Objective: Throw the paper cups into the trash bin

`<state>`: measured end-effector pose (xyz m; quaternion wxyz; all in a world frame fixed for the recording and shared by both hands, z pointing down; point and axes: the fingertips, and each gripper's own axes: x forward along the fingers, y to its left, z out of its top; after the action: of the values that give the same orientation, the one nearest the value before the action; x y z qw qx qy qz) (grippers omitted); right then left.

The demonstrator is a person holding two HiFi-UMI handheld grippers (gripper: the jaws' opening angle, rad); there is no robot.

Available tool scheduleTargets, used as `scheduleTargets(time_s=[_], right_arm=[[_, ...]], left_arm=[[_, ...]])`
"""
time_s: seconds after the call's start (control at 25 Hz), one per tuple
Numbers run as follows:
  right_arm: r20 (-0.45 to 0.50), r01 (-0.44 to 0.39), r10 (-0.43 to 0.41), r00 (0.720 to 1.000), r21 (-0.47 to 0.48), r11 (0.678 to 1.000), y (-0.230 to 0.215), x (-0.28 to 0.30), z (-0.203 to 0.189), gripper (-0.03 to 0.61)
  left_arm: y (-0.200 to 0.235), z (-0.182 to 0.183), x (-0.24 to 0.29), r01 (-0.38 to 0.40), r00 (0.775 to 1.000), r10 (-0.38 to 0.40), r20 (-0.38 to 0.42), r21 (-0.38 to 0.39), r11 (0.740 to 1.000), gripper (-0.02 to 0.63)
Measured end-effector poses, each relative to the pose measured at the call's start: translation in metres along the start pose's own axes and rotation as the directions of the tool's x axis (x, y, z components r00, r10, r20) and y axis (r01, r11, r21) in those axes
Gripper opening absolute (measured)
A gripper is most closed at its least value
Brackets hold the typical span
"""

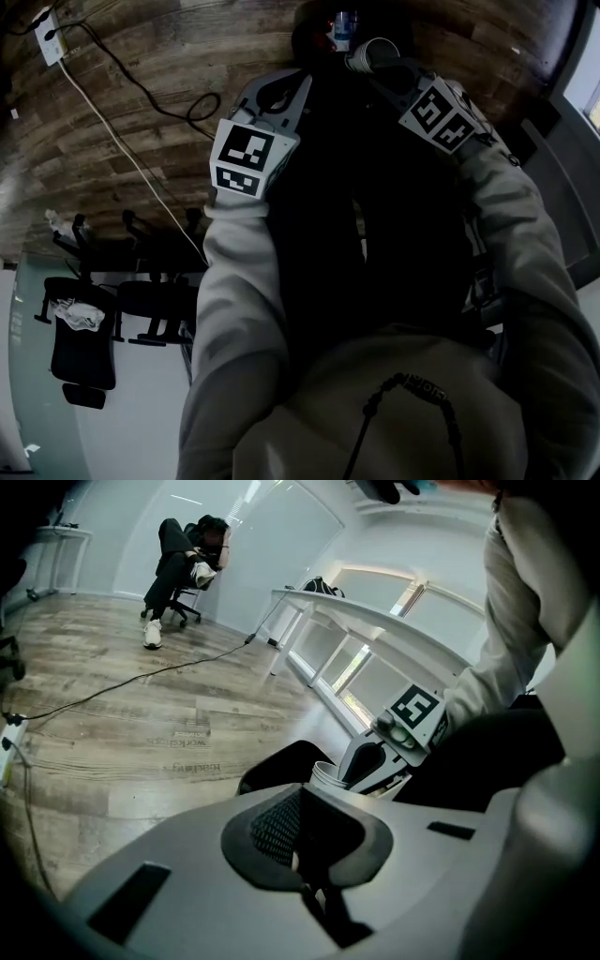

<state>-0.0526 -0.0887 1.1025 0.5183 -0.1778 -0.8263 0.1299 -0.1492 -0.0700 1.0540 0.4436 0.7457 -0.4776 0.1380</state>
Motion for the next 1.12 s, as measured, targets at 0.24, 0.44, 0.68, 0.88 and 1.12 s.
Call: scheduleTargets(time_s=[0.24,0.44,0.68,0.88,1.12], right_arm=[[-0.003,0.011,-0.011,1.000,0.010,1.000,0.002,0.001,-0.005,0.038],[-0.002,0.015,-0.015,1.000,-0.003,1.000,0.003,0.001,-0.006,0.038],[-0.007,0.012,-0.012,1.000,0.018,1.000,0.010,0.001,-0.010,0.153],[-0.010,0.032,-0.031,0.999,0.054,0.998,0.008,-0.004,-0.016,0.153],[-0.001,0.050,-0.050,0.999,0.068,0.996,0.012,-0.017,-0.011,0.153]], left_arm=[[-0.002,0.001,-0.002,0.001,1.000,-0.001,0.012,-0.009,1.000,-0.005],[-0.007,0.000,0.000,0.008,1.000,-0.008,0.003,-0.002,1.000,-0.005],[-0.014,-0.002,0.001,0.018,1.000,-0.018,-0.001,-0.006,1.000,-0.005],[-0.015,-0.003,0.002,0.019,1.000,-0.019,-0.003,-0.004,1.000,-0.005],[-0.023,-0.001,-0.005,0.023,1.000,-0.023,-0.017,0.008,1.000,-0.005]])
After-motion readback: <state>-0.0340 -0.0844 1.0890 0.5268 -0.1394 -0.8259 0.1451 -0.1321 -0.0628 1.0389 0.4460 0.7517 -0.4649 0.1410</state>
